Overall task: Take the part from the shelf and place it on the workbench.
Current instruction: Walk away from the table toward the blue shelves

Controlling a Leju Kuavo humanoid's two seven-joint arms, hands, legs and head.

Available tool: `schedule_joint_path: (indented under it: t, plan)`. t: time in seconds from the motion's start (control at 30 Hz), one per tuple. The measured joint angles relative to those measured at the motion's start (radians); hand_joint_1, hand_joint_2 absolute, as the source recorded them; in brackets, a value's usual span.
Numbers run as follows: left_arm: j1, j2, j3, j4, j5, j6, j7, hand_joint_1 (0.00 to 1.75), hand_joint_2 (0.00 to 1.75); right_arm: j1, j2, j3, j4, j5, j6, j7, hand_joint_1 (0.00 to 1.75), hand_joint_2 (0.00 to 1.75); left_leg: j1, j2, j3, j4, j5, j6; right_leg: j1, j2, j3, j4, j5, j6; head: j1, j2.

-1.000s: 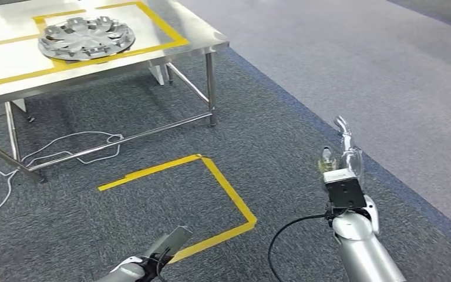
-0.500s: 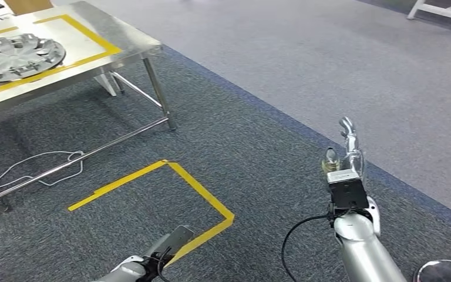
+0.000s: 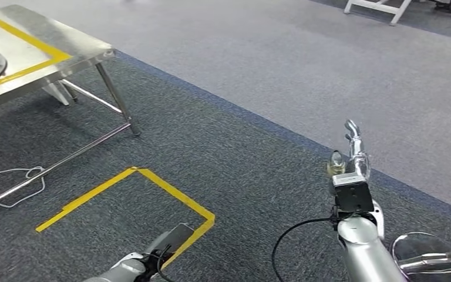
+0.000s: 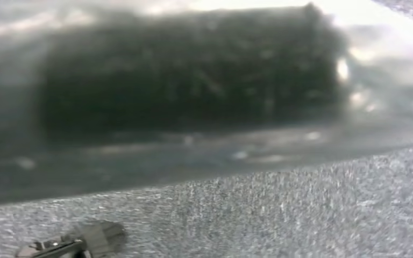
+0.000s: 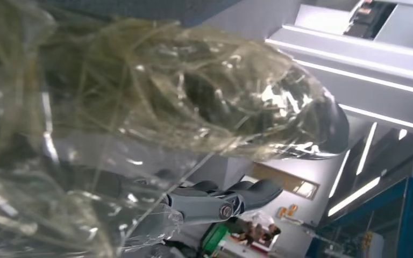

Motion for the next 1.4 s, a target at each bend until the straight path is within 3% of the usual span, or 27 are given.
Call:
schedule_joint_path:
  t: [0.07,0.1,0.13,0.2,0.23,0.27,0.33,0.37,0.43,0.5,0.57,0.6,0.63,0.7,0.77,0.83,0.87,0.9,0.93,1.0,1.07,1.1,1.13,1.2,1.27,1.33,1.4]
  plan:
    - [0.001,0.002,0.0,0.0,0.0,0.0,0.0,0.0,0.0,0.005,0.0,-0.002,0.0,-0.001,0.0,0.0,0.0,0.0,-0.001,0.028,0.001,0.0,-0.003,0.0,-0.004,-0.008,-0.038,0.071,-0.013,0.005,0.0,0.0]
    - [0.0,0.002,0.0,0.0,0.0,0.0,0.0,0.0,0.0,0.006,-0.001,-0.003,0.0,-0.002,0.001,0.0,0.0,0.0,-0.001,0.04,0.002,0.0,-0.005,-0.002,-0.006,-0.012,-0.027,0.049,0.007,0.005,0.0,0.0]
    - [-0.001,0.002,0.0,0.0,0.0,0.0,0.0,0.0,0.0,0.006,-0.001,-0.004,0.0,-0.002,0.001,0.0,0.0,0.0,-0.001,0.053,0.005,0.0,-0.008,-0.004,-0.006,-0.02,0.007,-0.012,0.04,0.004,0.0,0.0]
    - [-0.003,0.002,0.0,0.0,0.0,0.0,0.0,0.0,0.0,0.002,-0.001,-0.005,-0.001,-0.003,0.002,0.0,0.0,0.0,-0.004,0.075,0.012,0.001,-0.014,-0.012,0.001,-0.065,0.085,-0.151,0.087,-0.005,0.0,0.0]
    - [-0.003,0.002,0.0,0.0,0.0,0.0,0.0,0.0,0.0,0.0,-0.001,-0.005,-0.002,-0.003,0.003,0.0,0.0,0.0,-0.007,0.084,0.015,0.001,-0.017,-0.016,0.005,-0.08,0.111,-0.194,0.096,-0.012,-0.001,0.0]
    - [-0.004,0.002,0.0,0.0,0.0,0.0,0.0,0.0,0.0,-0.001,-0.001,-0.006,-0.002,-0.004,0.003,0.0,0.0,0.0,-0.009,0.092,0.017,0.0,-0.019,-0.021,0.01,-0.087,0.119,-0.209,0.094,-0.019,-0.002,0.0]
    - [-0.004,0.001,0.0,0.0,0.002,0.0,0.0,0.0,0.0,0.001,-0.001,-0.007,-0.003,-0.005,0.004,-0.001,0.0,0.0,-0.01,0.11,0.022,-0.002,-0.023,-0.031,0.012,-0.064,0.12,-0.211,0.096,-0.032,-0.002,0.0]
    - [-0.004,0.0,0.0,0.0,0.003,-0.001,0.0,0.0,0.0,0.002,-0.001,-0.008,-0.004,-0.005,0.004,-0.001,0.0,0.0,-0.008,0.104,0.023,0.002,-0.03,-0.037,0.011,-0.053,0.121,-0.215,0.098,-0.037,-0.003,0.0]
    - [-0.005,-0.001,0.0,0.0,0.006,-0.002,0.0,0.0,0.0,0.001,0.0,-0.008,-0.005,-0.006,0.004,-0.003,0.0,0.0,-0.004,0.057,0.002,0.058,-0.07,-0.045,0.005,-0.029,0.126,-0.221,0.102,-0.051,-0.006,0.0]
    - [0.0,0.0,0.0,0.0,0.006,-0.003,-0.001,0.0,0.0,0.002,0.002,-0.009,-0.005,-0.006,0.004,-0.003,0.0,0.0,-0.003,0.008,-0.058,0.187,-0.133,-0.047,0.004,-0.005,0.127,-0.222,0.103,-0.06,-0.009,0.0]
    - [0.006,0.002,0.0,0.0,0.006,-0.002,-0.001,0.0,0.0,0.007,0.003,-0.009,-0.005,-0.005,0.004,-0.003,0.0,0.0,-0.003,-0.002,-0.112,0.28,-0.153,-0.046,0.006,0.025,0.128,-0.221,0.102,-0.063,-0.01,0.0]
    - [0.007,0.003,0.0,0.0,0.007,-0.002,-0.001,0.0,0.0,0.009,0.003,-0.009,-0.004,-0.006,0.004,-0.004,0.0,0.0,-0.003,-0.004,-0.115,0.274,-0.132,-0.044,0.006,0.041,0.128,-0.22,0.102,-0.063,-0.01,0.0]
    - [0.007,0.003,0.0,0.0,0.007,-0.002,-0.001,0.0,0.0,0.01,0.003,-0.009,-0.004,-0.006,0.004,-0.003,0.0,0.0,-0.003,-0.009,-0.1,0.231,-0.094,-0.042,0.006,0.057,0.129,-0.218,0.102,-0.062,-0.011,0.0]
    - [0.005,0.004,0.0,0.0,0.008,-0.002,-0.001,0.0,0.0,0.01,0.004,-0.009,-0.004,-0.007,0.004,-0.003,0.0,0.0,0.002,-0.052,-0.049,0.1,-0.018,-0.037,0.005,0.084,0.128,-0.212,0.101,-0.058,-0.01,0.0]
    - [0.005,0.004,0.0,0.0,0.008,-0.002,0.0,0.0,0.0,0.01,0.006,-0.009,-0.004,-0.007,0.005,-0.004,0.0,0.0,0.005,-0.091,-0.019,0.024,0.004,-0.035,0.002,0.109,0.117,-0.207,0.102,-0.046,-0.01,0.0]
    - [0.005,0.004,0.0,0.0,0.008,-0.002,0.0,0.0,0.0,0.012,0.007,-0.01,-0.004,-0.008,0.006,-0.004,0.0,0.0,0.003,-0.083,-0.015,0.012,0.0,-0.031,-0.003,0.134,0.107,-0.21,0.108,-0.03,-0.01,0.0]
    - [0.003,0.003,0.0,0.0,0.008,-0.002,0.0,0.0,0.0,0.014,0.006,-0.01,-0.004,-0.008,0.006,-0.004,0.0,0.0,0.003,-0.071,-0.013,0.008,0.002,-0.026,-0.004,0.131,0.103,-0.208,0.107,-0.024,-0.009,0.0]
    - [0.002,0.002,0.0,0.0,0.008,-0.002,0.0,0.0,0.0,0.015,0.006,-0.012,-0.004,-0.009,0.005,-0.004,0.0,0.0,0.004,-0.058,-0.01,0.004,0.005,-0.02,-0.003,0.11,0.093,-0.194,0.099,-0.02,-0.007,0.0]
    - [0.001,0.001,0.0,0.0,0.008,-0.002,0.0,0.0,0.0,0.013,0.006,-0.013,-0.004,-0.01,0.005,-0.004,0.0,0.0,0.004,-0.044,-0.007,-0.001,0.006,-0.015,-0.001,0.08,0.075,-0.16,0.079,-0.016,-0.004,0.0]
    - [0.002,0.001,0.0,0.0,0.008,-0.003,0.0,0.0,0.0,0.011,0.006,-0.014,-0.004,-0.012,0.005,-0.005,0.0,0.0,0.001,-0.015,-0.005,-0.003,0.006,-0.008,0.0,0.014,0.011,-0.036,0.02,-0.011,0.001,0.0]
    - [0.004,0.002,0.001,0.0,0.008,-0.002,0.0,0.0,0.0,0.013,0.006,-0.015,-0.003,-0.013,0.005,-0.005,0.0,0.0,-0.001,0.016,-0.005,-0.003,0.004,-0.007,-0.003,-0.006,-0.041,0.068,-0.014,-0.006,0.001,0.0]
    - [0.004,0.002,0.001,0.0,0.008,-0.002,0.0,0.0,0.0,0.015,0.006,-0.016,-0.003,-0.013,0.005,-0.005,0.0,0.0,-0.001,0.03,-0.004,-0.003,0.003,-0.007,-0.004,-0.009,-0.041,0.069,-0.005,-0.005,0.002,0.0]
    - [0.003,0.002,0.001,0.0,0.008,-0.002,0.0,0.0,0.0,0.016,0.006,-0.016,-0.002,-0.013,0.005,-0.005,0.0,0.0,-0.001,0.043,-0.002,-0.003,0.001,-0.009,-0.005,-0.014,-0.018,0.031,0.019,-0.005,0.002,0.0]
    - [0.001,0.001,0.001,0.0,0.008,-0.002,0.0,0.0,0.0,0.013,0.006,-0.017,-0.002,-0.013,0.006,-0.005,0.0,0.0,-0.004,0.066,0.003,-0.002,-0.004,-0.016,0.0,-0.052,0.064,-0.111,0.074,-0.009,0.002,0.0]
    - [-0.001,0.001,0.001,0.0,0.008,-0.002,-0.001,0.0,0.0,0.008,0.006,-0.017,-0.003,-0.013,0.006,-0.006,0.0,0.0,-0.009,0.084,0.008,-0.001,-0.01,-0.025,0.008,-0.081,0.118,-0.2,0.092,-0.02,0.0,0.0]
    - [-0.002,0.0,0.001,0.0,0.008,-0.002,-0.001,0.0,0.0,0.007,0.006,-0.02,-0.003,-0.013,0.007,-0.007,0.0,0.0,-0.01,0.103,0.014,-0.003,-0.014,-0.035,0.012,-0.067,0.123,-0.21,0.089,-0.034,-0.001,0.0]
    - [-0.005,-0.001,0.0,0.0,0.008,-0.002,-0.001,0.0,0.0,0.007,0.006,-0.023,-0.004,-0.013,0.007,-0.007,0.0,0.0,-0.005,0.092,0.017,0.006,-0.028,-0.047,0.009,-0.044,0.127,-0.215,0.092,-0.046,-0.001,0.0]
